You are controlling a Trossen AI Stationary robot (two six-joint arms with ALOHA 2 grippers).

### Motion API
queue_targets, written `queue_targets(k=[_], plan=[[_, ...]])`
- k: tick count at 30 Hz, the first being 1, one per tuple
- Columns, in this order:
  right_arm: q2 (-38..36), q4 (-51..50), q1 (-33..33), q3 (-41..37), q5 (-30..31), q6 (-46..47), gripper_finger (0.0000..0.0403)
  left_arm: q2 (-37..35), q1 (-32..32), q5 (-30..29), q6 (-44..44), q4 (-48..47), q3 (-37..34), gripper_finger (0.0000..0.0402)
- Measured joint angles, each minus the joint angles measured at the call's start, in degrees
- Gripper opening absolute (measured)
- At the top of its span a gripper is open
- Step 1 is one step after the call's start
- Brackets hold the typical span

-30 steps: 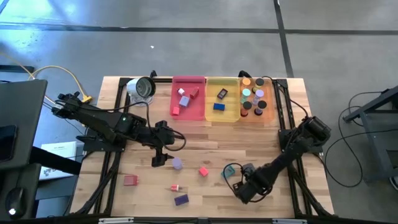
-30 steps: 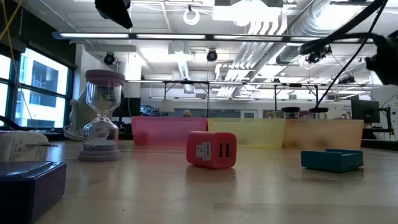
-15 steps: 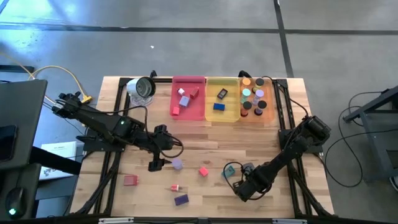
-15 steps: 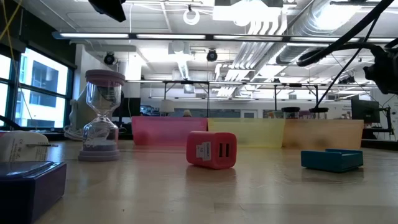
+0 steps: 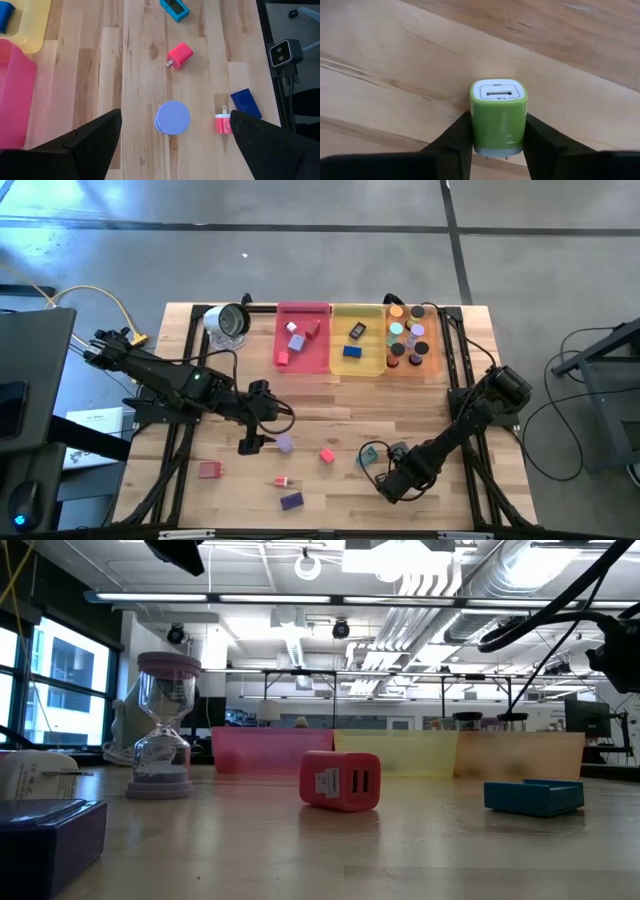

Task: Pick & Place Office items
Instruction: Put the green charger adapter into the red bin

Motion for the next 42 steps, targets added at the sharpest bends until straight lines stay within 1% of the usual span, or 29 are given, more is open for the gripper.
queue_targets(k=[3,7,10,13,17,21,25,27,30,33,36,38,42], plan=[[-0.1,0.5,0.0,0.0,0.2,-0.6,0.0121,0.0,0.0,0.0,-0.1,0.0,0.0,0.0363],[-1.8,0.7,-0.4,1.3,2.4,-2.6,0.0121,0.0,0.0,0.0,-2.3,0.9,0.0,0.0363],[-4.7,0.5,-1.1,3.0,6.8,-4.7,0.0121,0.0,0.0,-0.1,-2.7,1.5,0.0,0.0363],[-7.5,0.3,-2.9,5.4,14.1,-8.6,0.0121,0.0,0.0,-1.0,-2.8,3.0,0.0,0.0363],[-11.2,0.5,-5.9,9.4,23.6,-18.4,0.0121,0.0,0.0,-2.7,-1.7,5.8,0.0,0.0363],[-12.5,1.9,-8.4,13.5,30.7,-32.0,0.0121,0.0,0.0,-3.9,-1.7,10.6,0.0,0.0363],[-12.5,4.8,-10.0,17.1,36.8,-45.3,0.0121,0.0,0.0,-5.1,-1.7,18.2,0.0,0.0363],[-12.4,8.4,-10.7,18.5,39.9,-51.8,0.0121,0.0,0.0,-5.7,-1.3,22.9,0.0,0.0363],[-12.4,11.7,-11.7,20.3,44.4,-61.5,0.0121,0.0,0.0,-6.1,1.2,30.2,0.0,0.0363],[-12.4,11.6,-12.4,21.8,48.2,-69.3,0.0121,0.0,0.0,-6.1,4.6,37.1,0.0,0.0363],[-12.6,11.6,-13.6,22.3,50.4,-77.3,0.0121,0.0,0.0,-6.1,7.3,40.9,0.0,0.0363],[-13.3,12.3,-14.6,22.3,50.6,-81.5,0.0121,0.0,0.0,-6.2,8.6,42.1,0.0,0.0363],[-13.9,18.8,-16.6,22.4,50.6,-91.6,0.0121,0.0,0.4,-10.0,9.2,43.4,0.0,0.0363]])
